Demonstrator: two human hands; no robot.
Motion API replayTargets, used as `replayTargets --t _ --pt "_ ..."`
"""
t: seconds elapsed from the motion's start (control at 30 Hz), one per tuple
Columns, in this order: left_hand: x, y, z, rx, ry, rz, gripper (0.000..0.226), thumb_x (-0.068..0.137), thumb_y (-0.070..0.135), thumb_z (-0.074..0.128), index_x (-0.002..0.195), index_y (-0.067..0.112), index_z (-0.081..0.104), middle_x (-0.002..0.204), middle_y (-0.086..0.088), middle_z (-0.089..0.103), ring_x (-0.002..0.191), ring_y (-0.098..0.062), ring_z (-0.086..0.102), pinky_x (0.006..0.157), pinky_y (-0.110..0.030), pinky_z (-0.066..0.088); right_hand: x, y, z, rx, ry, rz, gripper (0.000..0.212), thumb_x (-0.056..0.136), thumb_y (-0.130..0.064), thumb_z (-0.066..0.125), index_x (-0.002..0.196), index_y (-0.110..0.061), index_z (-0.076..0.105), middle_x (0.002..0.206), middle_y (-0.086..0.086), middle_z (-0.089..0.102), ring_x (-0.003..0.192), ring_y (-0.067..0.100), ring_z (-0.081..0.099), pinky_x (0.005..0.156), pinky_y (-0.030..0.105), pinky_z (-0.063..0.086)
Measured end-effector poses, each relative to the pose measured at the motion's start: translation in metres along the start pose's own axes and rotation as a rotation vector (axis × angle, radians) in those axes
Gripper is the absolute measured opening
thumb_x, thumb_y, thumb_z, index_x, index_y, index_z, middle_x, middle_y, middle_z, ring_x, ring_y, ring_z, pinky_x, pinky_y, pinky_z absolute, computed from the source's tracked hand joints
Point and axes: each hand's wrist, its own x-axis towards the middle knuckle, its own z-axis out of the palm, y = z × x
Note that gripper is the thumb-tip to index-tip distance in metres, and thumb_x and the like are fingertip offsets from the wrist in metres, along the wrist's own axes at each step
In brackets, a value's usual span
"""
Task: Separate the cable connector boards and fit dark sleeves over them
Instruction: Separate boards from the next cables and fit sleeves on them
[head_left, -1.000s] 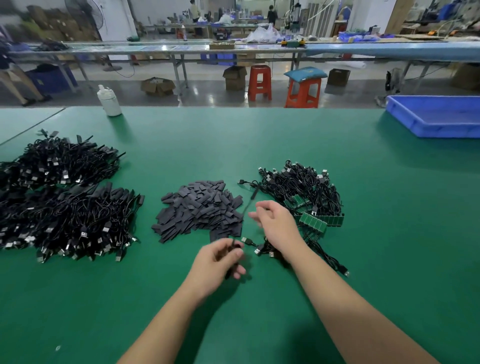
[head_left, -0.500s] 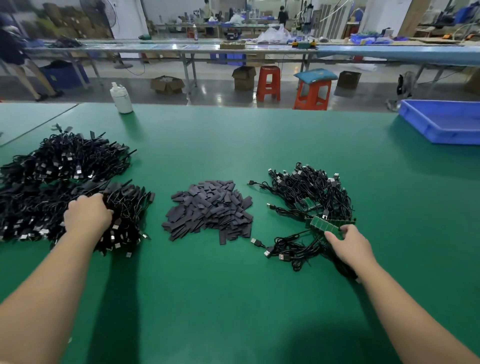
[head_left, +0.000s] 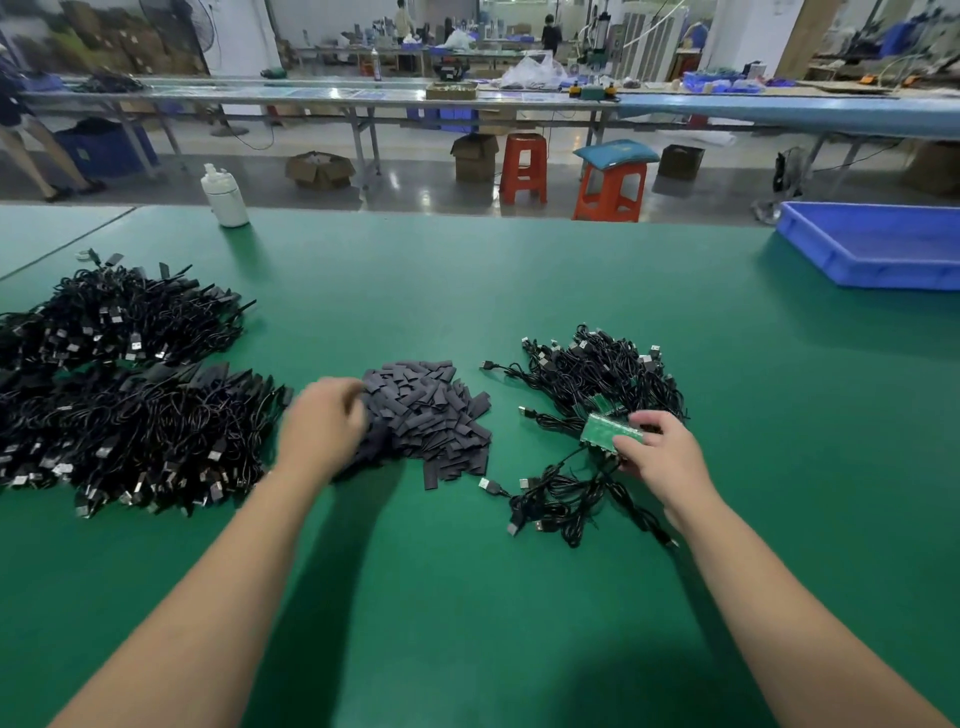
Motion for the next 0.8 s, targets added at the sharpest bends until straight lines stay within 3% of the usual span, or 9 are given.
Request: replayTargets --t 0.07,0.1,0.13,0.17,0.27,0.37,0.47,0.63,0.8 --pt "-0.017 0.048 0.022 -0.272 -0.176 0.013 0.024 0.093 0.022 0.060 0.114 0.023 0.071 0.111 0.006 0.072 0.098 -0.009 0.065 0.093 -0.029 0.050 -0.010 -0.011 0.002 -0.072 -0.046 -0.115 0.031 0.090 -0.016 0.069 0.116 -0.033 0.063 0.109 -0.012 0.063 0.080 0.000 0.058 0.064 0.021 0.043" --pt "-0.026 0.070 0.032 -0.392 -0.255 0.013 0.026 0.093 0.027 0.061 0.118 0.027 0.069 0.111 0.013 0.070 0.096 -0.001 0.064 0.092 -0.026 0.051 -0.015 -0.016 0.004 -0.090 -0.059 -0.156 0.029 0.089 -0.018 0.070 0.112 -0.036 0.066 0.101 -0.019 0.063 0.086 -0.001 0.066 0.064 0.023 0.055" --pt "-0.034 0.090 0.041 -0.491 -0.324 0.012 0.030 0.093 0.031 0.062 0.123 0.029 0.065 0.114 0.017 0.067 0.096 0.004 0.062 0.090 -0.022 0.050 -0.020 -0.021 0.006 -0.100 -0.067 -0.187 0.027 0.089 -0.018 0.070 0.106 -0.038 0.067 0.095 -0.023 0.063 0.092 -0.002 0.063 0.074 0.025 0.056" --pt "-0.042 0.108 0.049 -0.569 -0.378 0.017 0.034 0.093 0.034 0.062 0.127 0.030 0.062 0.117 0.020 0.065 0.099 0.005 0.061 0.090 -0.019 0.048 -0.024 -0.025 0.007 -0.113 -0.075 -0.216 0.025 0.089 -0.018 0.070 0.101 -0.039 0.067 0.090 -0.022 0.066 0.066 -0.004 0.063 0.055 0.017 0.053" --pt "-0.054 0.145 0.061 -0.698 -0.461 0.064 0.030 0.094 0.031 0.063 0.123 0.028 0.064 0.113 0.016 0.069 0.100 0.000 0.064 0.092 -0.019 0.048 -0.032 -0.033 0.011 -0.154 -0.089 -0.308 0.021 0.088 -0.015 0.071 0.094 -0.035 0.069 0.080 -0.013 0.069 0.058 0.000 0.054 0.056 0.018 0.042" --pt "-0.057 0.164 0.061 -0.682 -0.440 0.087 0.011 0.093 0.024 0.063 0.097 0.029 0.071 0.085 0.009 0.075 0.078 -0.007 0.067 0.076 -0.024 0.052 -0.036 -0.037 0.009 -0.210 -0.069 -0.366 0.014 0.086 -0.018 0.072 0.088 -0.031 0.068 0.073 -0.013 0.065 0.058 0.004 0.049 0.055 0.020 0.038" --pt "-0.059 0.169 0.060 -0.564 -0.389 0.137 0.014 0.093 0.028 0.061 0.080 0.028 0.067 0.071 0.008 0.070 0.057 -0.005 0.053 0.059 -0.024 0.042 -0.040 -0.038 0.008 -0.242 -0.064 -0.398 0.007 0.085 -0.029 0.074 0.087 -0.033 0.070 0.083 -0.018 0.068 0.074 0.001 0.059 0.065 0.013 0.040" --pt "-0.061 0.176 0.056 -0.473 -0.261 0.148 0.026 0.093 0.033 0.059 0.075 0.016 0.063 0.051 0.003 0.043 0.054 -0.016 0.037 0.055 -0.032 0.034 -0.045 -0.044 0.015 -0.308 0.028 -0.506 0.013 0.087 -0.028 0.073 0.096 -0.020 0.077 0.091 -0.011 0.071 0.088 0.006 0.061 0.076 0.017 0.039" --pt "-0.061 0.183 0.052 -0.490 -0.176 0.103 0.023 0.093 0.034 0.060 0.077 0.019 0.068 0.056 -0.002 0.051 0.062 -0.027 0.049 0.062 -0.035 0.045 -0.047 -0.053 0.019 -0.312 0.131 -0.553 0.015 0.088 -0.027 0.072 0.098 -0.017 0.078 0.097 -0.004 0.074 0.093 0.014 0.065 0.084 0.026 0.046"
